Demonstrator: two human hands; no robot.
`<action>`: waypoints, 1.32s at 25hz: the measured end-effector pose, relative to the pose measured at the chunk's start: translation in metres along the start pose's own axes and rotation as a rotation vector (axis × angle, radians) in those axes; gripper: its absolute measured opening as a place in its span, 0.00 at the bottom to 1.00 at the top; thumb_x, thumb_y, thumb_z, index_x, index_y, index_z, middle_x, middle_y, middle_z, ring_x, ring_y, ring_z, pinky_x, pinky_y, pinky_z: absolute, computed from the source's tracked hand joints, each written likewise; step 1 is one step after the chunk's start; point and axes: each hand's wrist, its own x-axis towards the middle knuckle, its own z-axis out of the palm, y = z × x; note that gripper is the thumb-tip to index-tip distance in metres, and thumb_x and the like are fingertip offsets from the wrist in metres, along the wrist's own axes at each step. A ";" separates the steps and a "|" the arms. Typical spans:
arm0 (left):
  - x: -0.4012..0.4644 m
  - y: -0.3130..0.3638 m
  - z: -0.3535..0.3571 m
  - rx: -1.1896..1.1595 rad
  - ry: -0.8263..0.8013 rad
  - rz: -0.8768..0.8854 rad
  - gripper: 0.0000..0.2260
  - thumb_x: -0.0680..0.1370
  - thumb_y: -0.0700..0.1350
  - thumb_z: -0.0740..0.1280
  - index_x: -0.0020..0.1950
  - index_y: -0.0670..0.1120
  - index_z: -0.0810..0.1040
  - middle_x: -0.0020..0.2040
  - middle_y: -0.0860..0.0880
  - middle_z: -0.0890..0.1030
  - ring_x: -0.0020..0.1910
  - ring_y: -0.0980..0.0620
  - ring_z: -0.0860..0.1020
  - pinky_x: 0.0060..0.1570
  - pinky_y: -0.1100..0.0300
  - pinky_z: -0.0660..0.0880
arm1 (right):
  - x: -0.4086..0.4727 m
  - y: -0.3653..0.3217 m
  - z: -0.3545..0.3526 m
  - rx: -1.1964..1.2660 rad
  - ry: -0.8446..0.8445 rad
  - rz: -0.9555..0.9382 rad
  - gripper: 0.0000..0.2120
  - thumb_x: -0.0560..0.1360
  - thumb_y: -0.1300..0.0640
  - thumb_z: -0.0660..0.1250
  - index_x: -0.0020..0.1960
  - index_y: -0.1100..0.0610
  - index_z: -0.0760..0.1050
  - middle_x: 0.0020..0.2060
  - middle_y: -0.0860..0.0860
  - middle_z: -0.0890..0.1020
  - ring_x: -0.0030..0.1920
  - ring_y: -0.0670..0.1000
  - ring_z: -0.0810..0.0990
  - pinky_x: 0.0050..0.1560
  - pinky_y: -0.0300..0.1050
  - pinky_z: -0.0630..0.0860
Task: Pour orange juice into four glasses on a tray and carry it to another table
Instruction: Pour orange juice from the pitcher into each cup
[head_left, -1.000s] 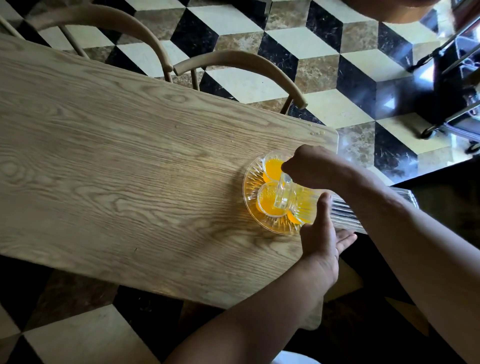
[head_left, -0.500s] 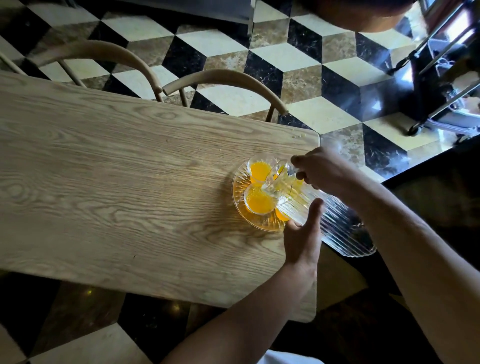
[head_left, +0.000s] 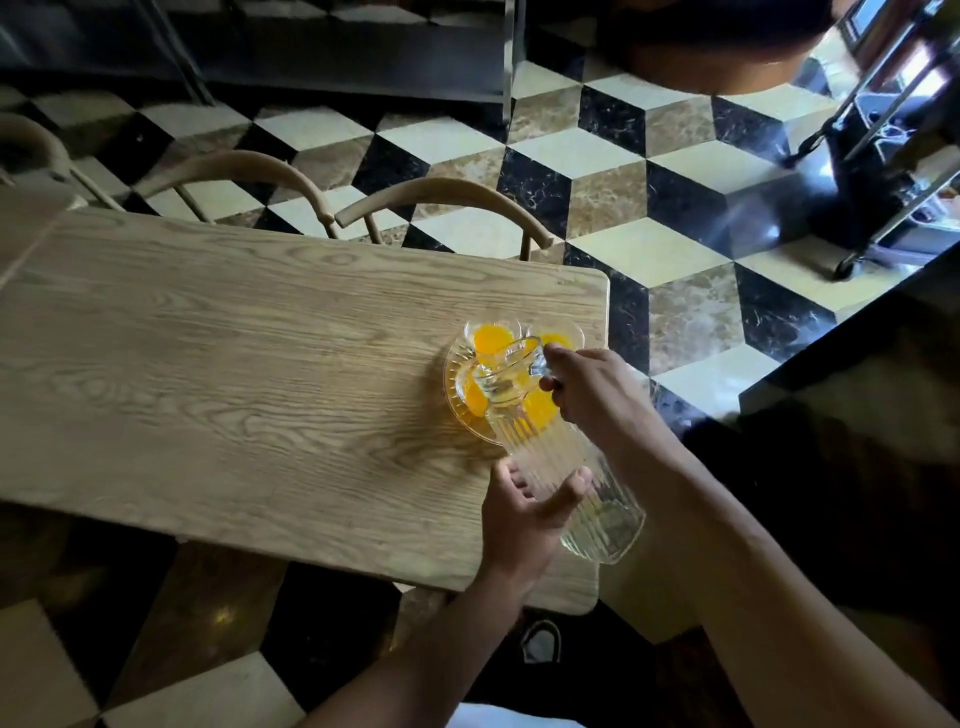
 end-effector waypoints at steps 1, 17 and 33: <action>-0.001 -0.007 -0.006 0.018 0.033 0.009 0.42 0.54 0.72 0.73 0.58 0.48 0.73 0.49 0.54 0.78 0.45 0.58 0.79 0.44 0.70 0.75 | -0.006 0.002 0.005 0.013 -0.021 -0.011 0.20 0.74 0.40 0.64 0.35 0.55 0.74 0.29 0.45 0.82 0.31 0.50 0.72 0.41 0.52 0.67; 0.087 -0.007 -0.204 0.059 -0.179 0.028 0.31 0.56 0.57 0.81 0.55 0.46 0.81 0.43 0.52 0.89 0.45 0.56 0.86 0.46 0.68 0.80 | -0.010 -0.031 0.143 -0.004 -0.261 -0.026 0.15 0.80 0.54 0.63 0.42 0.62 0.81 0.30 0.49 0.82 0.30 0.48 0.78 0.34 0.44 0.72; 0.311 0.068 -0.266 0.404 -0.604 0.240 0.34 0.62 0.39 0.87 0.63 0.54 0.77 0.60 0.52 0.85 0.59 0.61 0.84 0.70 0.56 0.77 | 0.062 -0.062 0.231 -0.042 0.056 -0.057 0.14 0.78 0.51 0.67 0.45 0.63 0.83 0.42 0.57 0.87 0.45 0.59 0.83 0.44 0.55 0.77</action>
